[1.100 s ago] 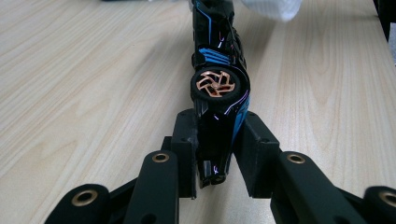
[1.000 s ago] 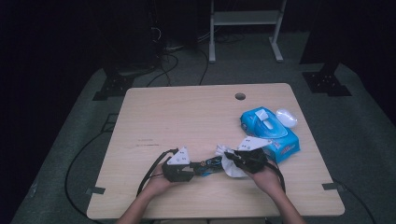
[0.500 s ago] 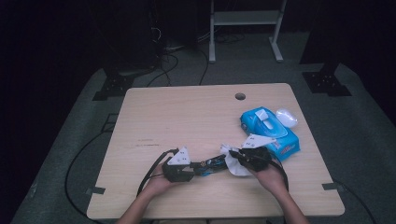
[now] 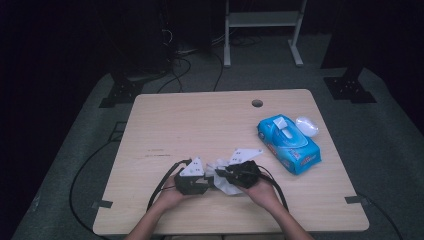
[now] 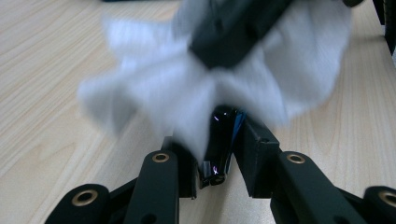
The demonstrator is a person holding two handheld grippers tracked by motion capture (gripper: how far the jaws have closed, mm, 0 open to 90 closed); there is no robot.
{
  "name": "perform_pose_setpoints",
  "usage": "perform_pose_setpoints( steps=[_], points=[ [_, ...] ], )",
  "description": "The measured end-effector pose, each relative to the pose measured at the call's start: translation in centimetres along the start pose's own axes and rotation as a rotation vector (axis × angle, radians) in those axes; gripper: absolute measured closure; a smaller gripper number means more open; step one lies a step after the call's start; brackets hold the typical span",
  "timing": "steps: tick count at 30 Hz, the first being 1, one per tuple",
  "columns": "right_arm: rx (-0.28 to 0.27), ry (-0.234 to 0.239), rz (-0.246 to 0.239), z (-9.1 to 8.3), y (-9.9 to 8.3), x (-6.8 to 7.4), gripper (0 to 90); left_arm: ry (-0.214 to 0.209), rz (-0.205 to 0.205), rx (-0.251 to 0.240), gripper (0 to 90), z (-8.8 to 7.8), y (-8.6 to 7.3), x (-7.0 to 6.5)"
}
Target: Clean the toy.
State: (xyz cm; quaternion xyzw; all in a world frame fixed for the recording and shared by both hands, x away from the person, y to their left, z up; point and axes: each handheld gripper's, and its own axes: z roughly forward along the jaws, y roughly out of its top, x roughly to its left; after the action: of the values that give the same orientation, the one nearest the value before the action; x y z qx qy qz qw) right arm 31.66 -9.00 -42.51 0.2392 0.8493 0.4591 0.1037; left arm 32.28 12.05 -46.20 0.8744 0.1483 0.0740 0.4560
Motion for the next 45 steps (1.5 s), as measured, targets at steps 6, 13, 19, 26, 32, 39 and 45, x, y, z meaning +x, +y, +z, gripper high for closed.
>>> perform_pose_setpoints(
  steps=[6,13,19,26,32,39,45],
  points=[
    [0.017,-0.016,-0.025,-0.3,0.0,-0.2,83.7,0.003,-0.002,0.001,70.1,0.0,0.0,0.0],
    [0.014,-0.054,0.029,-2.6,-1.2,-2.3,83.6,-0.006,0.016,0.002,71.1,0.5,0.4,-0.3],
    [-0.009,-0.061,0.054,-2.9,-1.5,-2.5,83.7,-0.014,0.001,-0.008,71.8,0.6,0.4,-0.2],
    [0.006,-0.053,0.017,-1.1,-0.3,-1.7,83.6,-0.015,0.004,-0.014,71.8,0.5,0.4,-0.2],
    [-0.058,-0.095,0.048,-1.6,0.5,-2.5,83.7,-0.011,0.005,-0.011,71.8,0.2,0.3,0.0],
    [-0.055,-0.141,0.073,-3.6,-0.3,-4.0,83.6,-0.006,-0.006,-0.007,72.1,0.3,0.3,0.1],
    [-0.008,-0.186,0.071,-5.4,-2.3,-4.6,83.6,-0.004,-0.007,-0.008,72.0,0.4,0.3,0.2]
  ],
)
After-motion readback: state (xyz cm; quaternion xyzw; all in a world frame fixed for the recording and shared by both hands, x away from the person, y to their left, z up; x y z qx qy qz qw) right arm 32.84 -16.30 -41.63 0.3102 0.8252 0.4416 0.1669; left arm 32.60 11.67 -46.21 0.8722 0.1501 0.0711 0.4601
